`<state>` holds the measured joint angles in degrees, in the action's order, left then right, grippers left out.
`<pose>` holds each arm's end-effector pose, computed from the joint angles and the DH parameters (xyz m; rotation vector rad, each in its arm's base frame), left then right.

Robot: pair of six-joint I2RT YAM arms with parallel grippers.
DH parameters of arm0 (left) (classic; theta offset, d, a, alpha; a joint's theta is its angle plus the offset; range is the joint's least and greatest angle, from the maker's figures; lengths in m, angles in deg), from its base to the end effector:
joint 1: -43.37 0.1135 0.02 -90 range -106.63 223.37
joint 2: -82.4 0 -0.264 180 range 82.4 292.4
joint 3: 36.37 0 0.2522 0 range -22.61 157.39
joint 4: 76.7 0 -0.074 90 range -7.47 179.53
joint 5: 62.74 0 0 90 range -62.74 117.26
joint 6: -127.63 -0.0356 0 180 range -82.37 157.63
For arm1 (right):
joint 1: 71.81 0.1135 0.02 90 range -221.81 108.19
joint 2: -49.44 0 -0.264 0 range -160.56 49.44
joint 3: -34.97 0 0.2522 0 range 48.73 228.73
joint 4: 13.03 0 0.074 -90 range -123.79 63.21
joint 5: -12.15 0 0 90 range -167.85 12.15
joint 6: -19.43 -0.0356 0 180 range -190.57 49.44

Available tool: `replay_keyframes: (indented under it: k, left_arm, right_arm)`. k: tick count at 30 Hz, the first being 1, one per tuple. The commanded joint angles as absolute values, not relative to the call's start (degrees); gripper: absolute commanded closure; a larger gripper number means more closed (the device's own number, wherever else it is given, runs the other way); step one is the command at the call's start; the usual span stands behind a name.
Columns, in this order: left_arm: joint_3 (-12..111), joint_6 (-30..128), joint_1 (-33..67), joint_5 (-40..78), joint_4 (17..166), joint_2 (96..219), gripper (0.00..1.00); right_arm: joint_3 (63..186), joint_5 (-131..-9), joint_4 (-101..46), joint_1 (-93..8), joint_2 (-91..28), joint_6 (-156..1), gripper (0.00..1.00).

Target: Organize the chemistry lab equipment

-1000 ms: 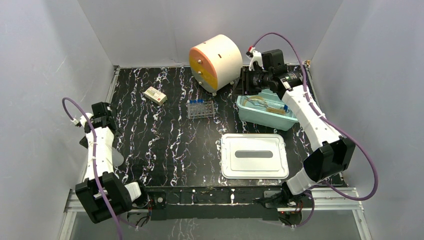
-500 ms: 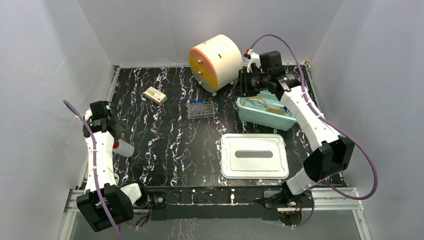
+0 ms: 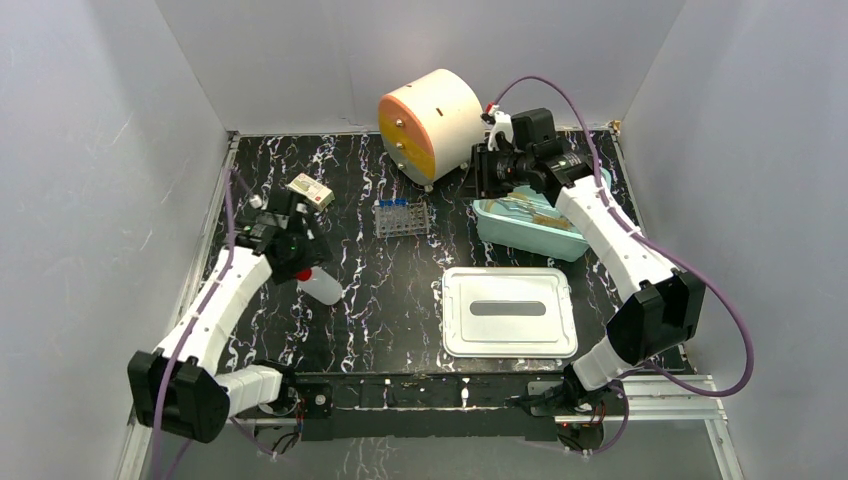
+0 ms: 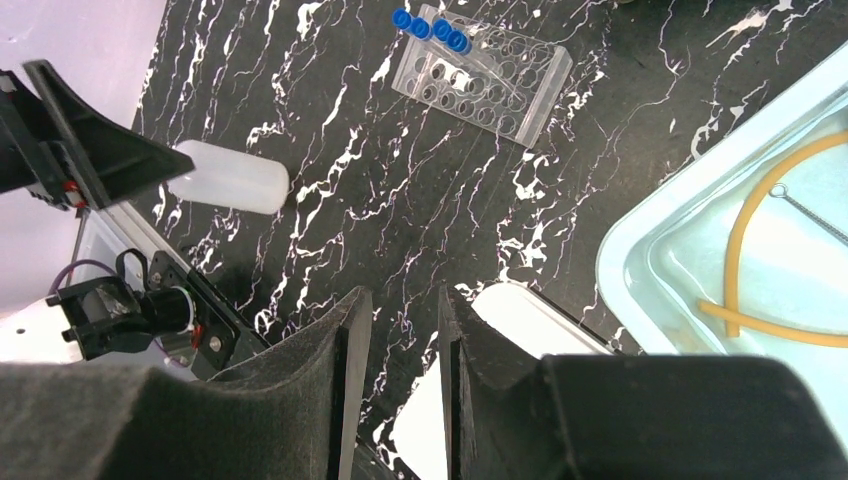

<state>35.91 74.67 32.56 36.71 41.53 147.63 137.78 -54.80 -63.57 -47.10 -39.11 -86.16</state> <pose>0.2199 -0.0360 0.2951 -0.6341 2.4307 -0.1341 0.3065 0.1564 0.3764 -0.4123 2.2340 0.8268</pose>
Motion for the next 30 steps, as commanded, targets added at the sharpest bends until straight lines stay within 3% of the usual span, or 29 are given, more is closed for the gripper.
replay_keyframes:
  k: [1, 11, 17, 23, 30]
  left_arm:
    - [39.9, 77.2, 22.5, 41.0, 42.2, 152.0, 0.34]
    - [42.6, 68.5, 5.4, 47.5, 44.1, 157.9, 0.33]
    - [39.6, 65.4, 4.7, 45.4, 46.8, 156.9, 0.26]
    - [37.8, 62.3, 4.7, 43.9, 48.5, 155.5, 0.11]
    - [40.8, 60.6, 4.8, 40.9, 49.9, 153.2, 0.02]
  right_arm:
    - [136.7, -55.5, -60.0, -46.2, -36.7, -87.2, 0.6]
    - [134.3, -57.0, -59.9, -45.8, -35.1, -87.1, 0.6]
    - [133.9, -57.3, -59.9, -45.6, -34.8, -87.0, 0.6]
    - [136.5, -59.8, -62.0, -45.7, -34.4, -83.0, 0.59]
    - [137.5, -56.4, -61.5, -45.4, -34.3, -80.0, 0.52]
